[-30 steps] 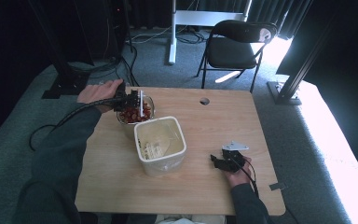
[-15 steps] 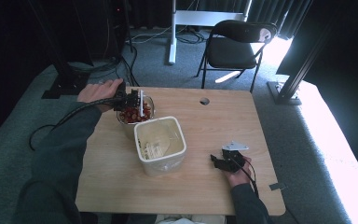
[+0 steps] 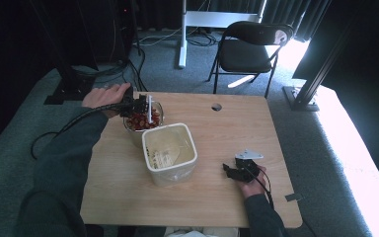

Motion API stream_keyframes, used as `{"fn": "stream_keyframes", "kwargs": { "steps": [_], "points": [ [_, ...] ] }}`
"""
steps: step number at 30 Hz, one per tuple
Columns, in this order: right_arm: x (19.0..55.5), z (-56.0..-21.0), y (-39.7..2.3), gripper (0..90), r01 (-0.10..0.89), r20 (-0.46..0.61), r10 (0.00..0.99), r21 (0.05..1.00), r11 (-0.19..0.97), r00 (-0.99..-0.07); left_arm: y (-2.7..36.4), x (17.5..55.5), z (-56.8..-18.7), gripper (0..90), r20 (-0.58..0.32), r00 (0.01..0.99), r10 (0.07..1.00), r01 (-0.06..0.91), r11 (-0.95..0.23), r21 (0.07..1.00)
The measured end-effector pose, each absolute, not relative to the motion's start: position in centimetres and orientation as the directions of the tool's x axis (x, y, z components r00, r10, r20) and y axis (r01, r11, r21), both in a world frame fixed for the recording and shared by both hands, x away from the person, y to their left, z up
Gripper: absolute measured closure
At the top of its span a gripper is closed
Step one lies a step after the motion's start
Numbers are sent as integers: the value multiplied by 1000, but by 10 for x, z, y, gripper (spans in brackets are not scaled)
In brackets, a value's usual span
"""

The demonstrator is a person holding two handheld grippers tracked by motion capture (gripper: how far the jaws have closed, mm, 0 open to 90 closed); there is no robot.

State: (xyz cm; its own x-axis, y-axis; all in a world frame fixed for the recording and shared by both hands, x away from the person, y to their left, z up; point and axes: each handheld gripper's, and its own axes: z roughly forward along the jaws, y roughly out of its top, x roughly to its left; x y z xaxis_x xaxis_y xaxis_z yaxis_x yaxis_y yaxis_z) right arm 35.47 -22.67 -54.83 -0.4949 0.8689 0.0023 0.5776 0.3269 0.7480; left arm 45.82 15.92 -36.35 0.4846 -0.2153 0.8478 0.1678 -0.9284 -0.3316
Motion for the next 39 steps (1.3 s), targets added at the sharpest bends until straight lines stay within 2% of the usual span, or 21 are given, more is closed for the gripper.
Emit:
{"fn": "stream_keyframes", "kwargs": {
  "steps": [23, 28, 32, 36, 39],
  "points": [
    [355, -548, -227, 363, 578, 2, 869, 748, 327, -495, 165, 460, -365, 381, 846, 493, -204, 184, -925, -331],
    [355, -548, -227, 363, 578, 2, 869, 748, 327, -495, 160, 457, -365, 380, 848, 493, -197, 162, -936, -312],
    [355, -548, -227, 362, 577, 2, 869, 748, 327, -495, 163, 461, -366, 382, 846, 495, -195, 186, -928, -323],
    [355, -548, -227, 363, 578, 3, 869, 748, 327, -495, 158, 455, -365, 381, 845, 498, -196, 153, -939, -308],
    [355, -548, -227, 363, 577, 2, 869, 748, 327, -495, 165, 461, -365, 382, 847, 503, -172, 188, -935, -302]
  ]
}}
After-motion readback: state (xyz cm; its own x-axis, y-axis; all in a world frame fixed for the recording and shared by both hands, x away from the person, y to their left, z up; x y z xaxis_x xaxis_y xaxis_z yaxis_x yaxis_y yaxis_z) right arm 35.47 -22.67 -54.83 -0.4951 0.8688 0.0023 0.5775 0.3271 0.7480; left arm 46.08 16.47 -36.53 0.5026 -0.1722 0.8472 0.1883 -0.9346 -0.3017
